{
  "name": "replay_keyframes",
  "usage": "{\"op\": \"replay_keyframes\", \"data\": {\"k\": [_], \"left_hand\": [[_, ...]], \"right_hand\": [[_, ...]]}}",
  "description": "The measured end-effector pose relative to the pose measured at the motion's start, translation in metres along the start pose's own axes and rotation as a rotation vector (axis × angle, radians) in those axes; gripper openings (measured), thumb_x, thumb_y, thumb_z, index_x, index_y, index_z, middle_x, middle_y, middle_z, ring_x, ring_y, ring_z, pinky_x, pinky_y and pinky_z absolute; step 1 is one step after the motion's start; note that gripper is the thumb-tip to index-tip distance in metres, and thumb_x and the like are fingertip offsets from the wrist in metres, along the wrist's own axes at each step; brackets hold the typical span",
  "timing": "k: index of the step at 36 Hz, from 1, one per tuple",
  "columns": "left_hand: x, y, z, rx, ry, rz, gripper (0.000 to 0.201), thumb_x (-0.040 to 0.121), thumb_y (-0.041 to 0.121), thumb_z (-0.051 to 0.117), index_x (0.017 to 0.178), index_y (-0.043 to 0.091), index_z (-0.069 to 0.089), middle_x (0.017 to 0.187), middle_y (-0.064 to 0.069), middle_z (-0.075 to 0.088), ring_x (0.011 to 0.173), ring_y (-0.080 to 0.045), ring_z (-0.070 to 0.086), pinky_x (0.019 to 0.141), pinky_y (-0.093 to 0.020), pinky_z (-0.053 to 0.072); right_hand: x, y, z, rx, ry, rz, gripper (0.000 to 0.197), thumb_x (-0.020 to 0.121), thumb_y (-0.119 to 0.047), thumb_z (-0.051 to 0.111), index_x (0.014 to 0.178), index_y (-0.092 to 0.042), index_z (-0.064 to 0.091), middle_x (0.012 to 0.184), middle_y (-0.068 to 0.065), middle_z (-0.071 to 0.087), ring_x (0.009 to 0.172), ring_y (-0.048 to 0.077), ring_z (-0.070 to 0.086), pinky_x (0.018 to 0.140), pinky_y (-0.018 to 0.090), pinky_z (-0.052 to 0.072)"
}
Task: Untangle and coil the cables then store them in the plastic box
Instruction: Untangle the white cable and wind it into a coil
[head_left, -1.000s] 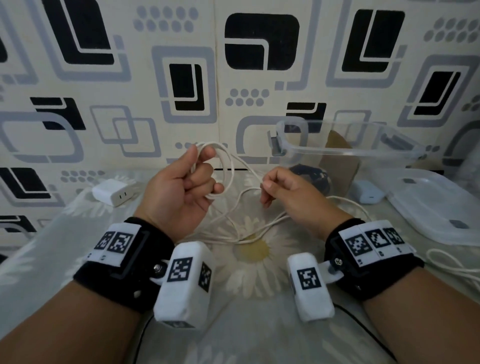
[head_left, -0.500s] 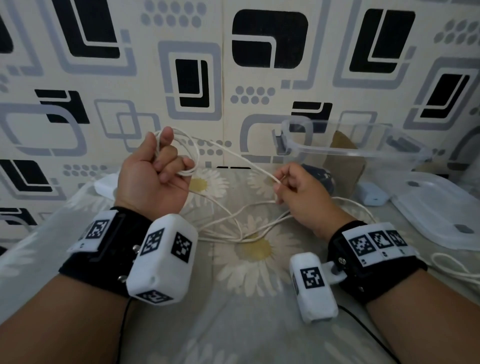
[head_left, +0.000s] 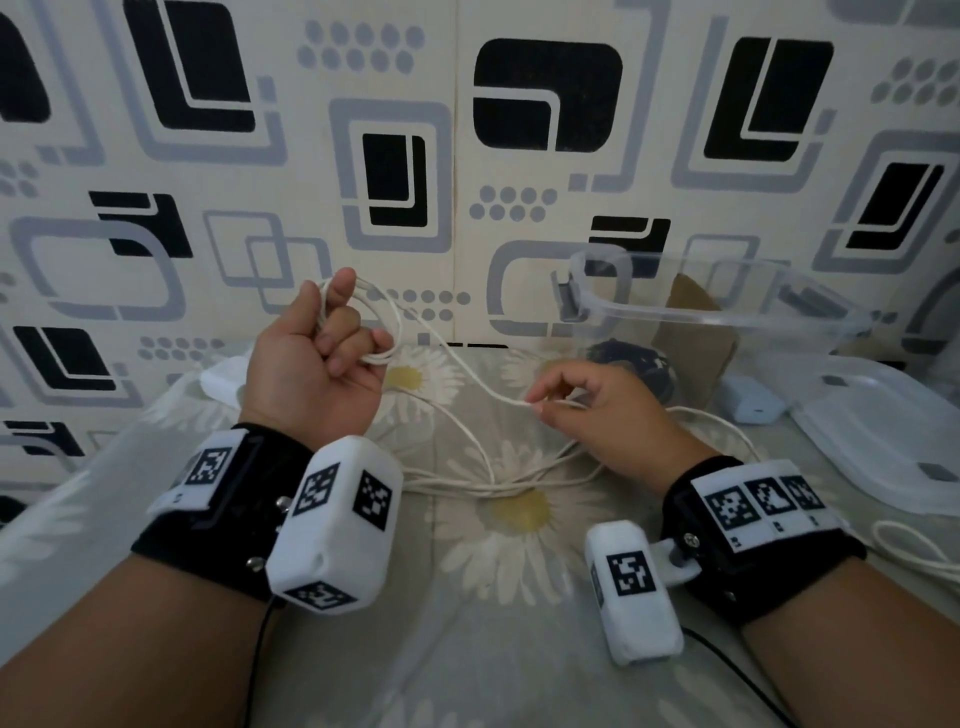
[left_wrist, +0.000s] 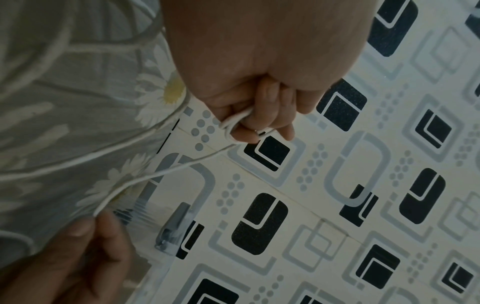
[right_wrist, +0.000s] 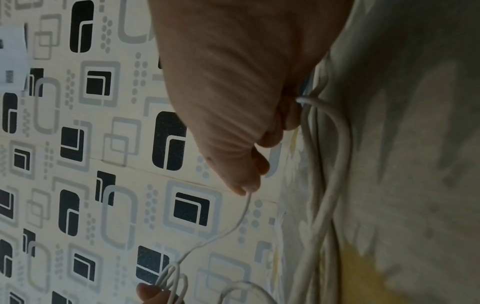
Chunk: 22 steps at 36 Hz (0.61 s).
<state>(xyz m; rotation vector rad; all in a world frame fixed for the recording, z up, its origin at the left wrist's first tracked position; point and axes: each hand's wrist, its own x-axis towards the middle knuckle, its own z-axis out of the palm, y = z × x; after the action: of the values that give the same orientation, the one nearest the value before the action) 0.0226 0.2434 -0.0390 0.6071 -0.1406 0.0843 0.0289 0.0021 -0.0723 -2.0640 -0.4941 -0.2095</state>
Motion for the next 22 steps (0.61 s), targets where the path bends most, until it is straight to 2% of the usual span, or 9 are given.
{"op": "replay_keyframes", "data": {"k": [3,6,11,16,18,20,22], "left_hand": [[0.001,0.001,0.000,-0.004,0.003,-0.001,0.036,0.103,0.036,0.035,0.091,0.015,0.062,0.045,0.008,0.025,0.037,-0.009,0.023,0.060,-0.017,0.047],[0.001,0.001,0.000,-0.017,0.012,-0.002,0.036,0.101,0.038,0.037,0.093,0.013,0.062,0.047,0.009,0.026,0.037,-0.008,0.023,0.060,-0.018,0.047],[0.000,0.000,0.000,-0.067,0.008,-0.016,0.036,0.101,0.034,0.034,0.096,0.010,0.061,0.051,0.009,0.028,0.038,-0.007,0.025,0.068,-0.020,0.044],[0.001,-0.003,0.003,-0.013,-0.041,-0.022,0.030,0.101,0.025,0.030,0.101,0.009,0.056,0.056,0.008,0.030,0.043,-0.007,0.032,0.077,-0.022,0.044],[0.001,-0.007,0.005,0.037,-0.052,-0.012,0.027,0.102,0.024,0.031,0.104,0.009,0.054,0.058,0.007,0.032,0.045,-0.007,0.034,0.079,-0.022,0.043],[0.001,-0.011,0.007,0.098,-0.056,0.018,0.024,0.103,0.022,0.033,0.110,0.009,0.052,0.059,0.007,0.036,0.047,-0.008,0.037,0.079,-0.023,0.041],[0.000,-0.015,0.008,0.156,-0.054,0.051,0.024,0.102,0.021,0.038,0.117,0.008,0.050,0.061,0.005,0.041,0.052,-0.009,0.042,0.075,-0.023,0.042]], "right_hand": [[0.000,-0.001,0.001,-0.036,-0.073,-0.029,0.017,0.083,-0.005,0.069,0.083,-0.022,0.072,0.083,-0.001,0.068,0.077,0.010,0.060,0.075,0.025,0.049],[0.000,-0.001,0.000,-0.069,-0.129,-0.055,0.021,0.082,-0.003,0.070,0.083,-0.023,0.072,0.082,-0.007,0.068,0.075,0.004,0.060,0.075,0.019,0.049],[-0.002,-0.006,-0.001,-0.066,-0.192,-0.072,0.025,0.080,-0.008,0.074,0.081,-0.033,0.073,0.086,-0.008,0.070,0.081,0.003,0.062,0.080,0.014,0.047],[-0.003,-0.012,0.002,-0.071,-0.242,-0.108,0.028,0.079,-0.013,0.077,0.079,-0.040,0.071,0.082,-0.008,0.066,0.075,0.002,0.057,0.077,0.017,0.044],[-0.004,-0.015,0.003,-0.074,-0.268,-0.124,0.028,0.079,-0.012,0.076,0.080,-0.040,0.070,0.084,-0.007,0.064,0.077,0.005,0.056,0.078,0.020,0.044],[-0.006,-0.019,0.004,-0.070,-0.294,-0.134,0.027,0.080,-0.012,0.075,0.082,-0.039,0.069,0.089,0.000,0.062,0.082,0.016,0.056,0.081,0.024,0.044],[-0.007,-0.023,0.003,-0.057,-0.306,-0.144,0.027,0.081,-0.012,0.074,0.083,-0.039,0.069,0.092,0.002,0.060,0.084,0.021,0.055,0.080,0.023,0.043]]}}
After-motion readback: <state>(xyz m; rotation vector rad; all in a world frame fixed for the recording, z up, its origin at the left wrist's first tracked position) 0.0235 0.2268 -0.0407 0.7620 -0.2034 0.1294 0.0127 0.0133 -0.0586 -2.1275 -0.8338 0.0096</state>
